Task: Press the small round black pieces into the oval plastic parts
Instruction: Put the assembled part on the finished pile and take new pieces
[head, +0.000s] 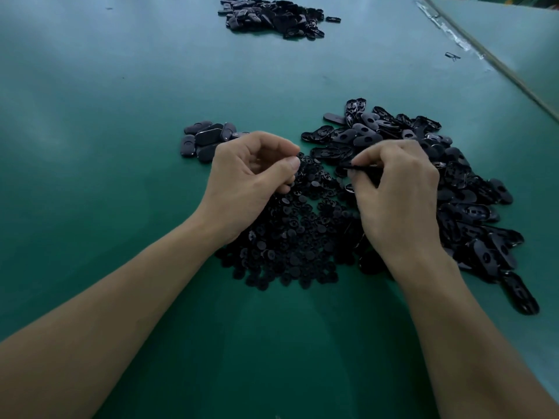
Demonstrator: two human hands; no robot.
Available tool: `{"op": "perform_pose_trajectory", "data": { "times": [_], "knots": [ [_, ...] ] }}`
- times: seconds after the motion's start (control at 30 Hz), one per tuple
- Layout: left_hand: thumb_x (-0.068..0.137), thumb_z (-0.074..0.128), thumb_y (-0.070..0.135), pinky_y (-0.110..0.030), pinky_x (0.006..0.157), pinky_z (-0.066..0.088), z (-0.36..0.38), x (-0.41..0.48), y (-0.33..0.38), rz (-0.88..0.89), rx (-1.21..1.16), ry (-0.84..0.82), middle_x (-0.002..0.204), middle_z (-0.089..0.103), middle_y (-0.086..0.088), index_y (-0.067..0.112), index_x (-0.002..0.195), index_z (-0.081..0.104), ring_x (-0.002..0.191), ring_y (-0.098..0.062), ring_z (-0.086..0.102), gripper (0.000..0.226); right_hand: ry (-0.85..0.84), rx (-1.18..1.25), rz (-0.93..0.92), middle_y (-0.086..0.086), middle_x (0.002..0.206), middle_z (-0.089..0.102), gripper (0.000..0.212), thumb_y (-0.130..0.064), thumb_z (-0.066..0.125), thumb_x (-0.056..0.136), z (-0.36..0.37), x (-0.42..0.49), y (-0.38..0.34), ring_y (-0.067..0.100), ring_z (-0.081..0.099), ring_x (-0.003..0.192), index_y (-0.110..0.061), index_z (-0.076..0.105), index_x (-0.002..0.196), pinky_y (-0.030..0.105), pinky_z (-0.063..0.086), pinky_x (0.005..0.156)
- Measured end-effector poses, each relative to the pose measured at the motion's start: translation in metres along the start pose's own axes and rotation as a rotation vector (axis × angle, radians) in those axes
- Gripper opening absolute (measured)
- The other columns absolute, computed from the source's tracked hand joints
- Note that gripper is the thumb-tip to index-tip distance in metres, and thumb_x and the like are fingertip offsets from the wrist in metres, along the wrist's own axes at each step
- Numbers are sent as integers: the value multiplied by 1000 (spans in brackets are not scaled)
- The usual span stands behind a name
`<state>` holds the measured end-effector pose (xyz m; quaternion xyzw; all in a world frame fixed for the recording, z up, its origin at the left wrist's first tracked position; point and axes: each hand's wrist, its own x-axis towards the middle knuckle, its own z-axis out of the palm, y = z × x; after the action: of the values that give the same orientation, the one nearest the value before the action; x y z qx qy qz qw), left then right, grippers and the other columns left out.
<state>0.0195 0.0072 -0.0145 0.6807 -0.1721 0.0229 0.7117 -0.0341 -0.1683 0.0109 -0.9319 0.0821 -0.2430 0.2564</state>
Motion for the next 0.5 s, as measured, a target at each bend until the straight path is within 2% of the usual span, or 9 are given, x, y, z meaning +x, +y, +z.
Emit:
{"op": "perform_pose_trajectory", "data": {
  "times": [0.07,0.13,0.27,0.37,0.5],
  "knots": [
    [84,75,10,-25,66,58,-1,-1,1,5,-8,-22,82,72,4,19,96,73,71,-11,67,15,10,170,-75,-13,91,62,9,-13,70,92,0,0,-4,3,61,86,-19,70,99,16,48,84],
    [82,76,12,-26,70,58,0,-2,1,11,-21,-47,88,73,4,23,102,73,75,-10,68,22,-79,316,-127,-16,85,68,13,-13,70,92,2,-3,-9,-2,64,79,-20,72,102,9,48,75],
    [87,75,7,-21,70,56,1,-1,1,59,23,-78,89,78,4,18,102,74,77,-8,71,18,-216,414,-167,-14,88,72,26,-12,69,92,10,-7,-12,-2,65,81,-21,74,116,17,51,81],
    [88,74,4,-20,66,57,1,-1,0,36,4,-50,80,77,3,15,97,74,69,-8,70,14,-212,541,-54,-10,85,73,29,-14,74,88,10,-5,-10,5,70,81,-25,71,114,32,57,82],
    [89,74,5,-21,61,56,1,-2,0,-8,-41,-29,74,76,-1,13,93,74,64,-11,71,10,-195,630,31,-9,86,74,21,-14,78,86,8,-3,-8,5,72,81,-20,73,105,25,58,80]
  ]
}}
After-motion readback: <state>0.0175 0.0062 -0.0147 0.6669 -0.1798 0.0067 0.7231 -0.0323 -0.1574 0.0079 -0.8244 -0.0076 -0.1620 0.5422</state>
